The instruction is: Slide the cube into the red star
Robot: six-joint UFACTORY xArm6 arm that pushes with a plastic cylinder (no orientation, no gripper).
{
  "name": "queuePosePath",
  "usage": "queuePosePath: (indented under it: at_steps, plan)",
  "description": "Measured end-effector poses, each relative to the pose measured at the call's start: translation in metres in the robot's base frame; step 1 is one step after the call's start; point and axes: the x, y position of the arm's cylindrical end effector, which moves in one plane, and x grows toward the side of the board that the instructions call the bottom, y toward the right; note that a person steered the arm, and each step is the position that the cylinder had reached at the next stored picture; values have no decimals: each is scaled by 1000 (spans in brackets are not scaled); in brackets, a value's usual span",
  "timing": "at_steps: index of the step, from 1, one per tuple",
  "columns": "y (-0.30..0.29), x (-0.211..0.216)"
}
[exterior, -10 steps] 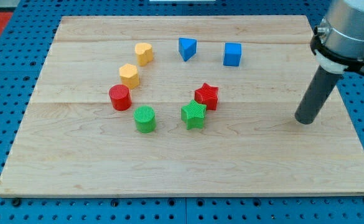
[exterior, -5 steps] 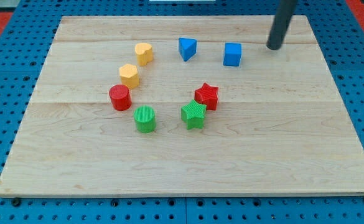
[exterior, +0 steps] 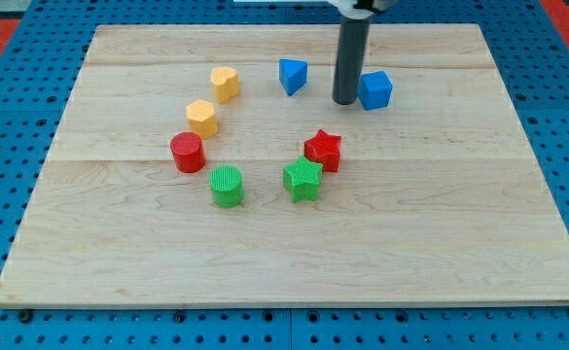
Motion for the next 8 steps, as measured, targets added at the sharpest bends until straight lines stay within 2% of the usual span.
queuePosePath:
  at_steps: [1, 2, 3, 4, 5, 6, 7, 8]
  plan:
    - [7, -42]
    - [37, -47]
    - [33, 10]
    - [18, 17]
    - [73, -19]
    - [134, 3]
    - [138, 37]
    - [111, 37]
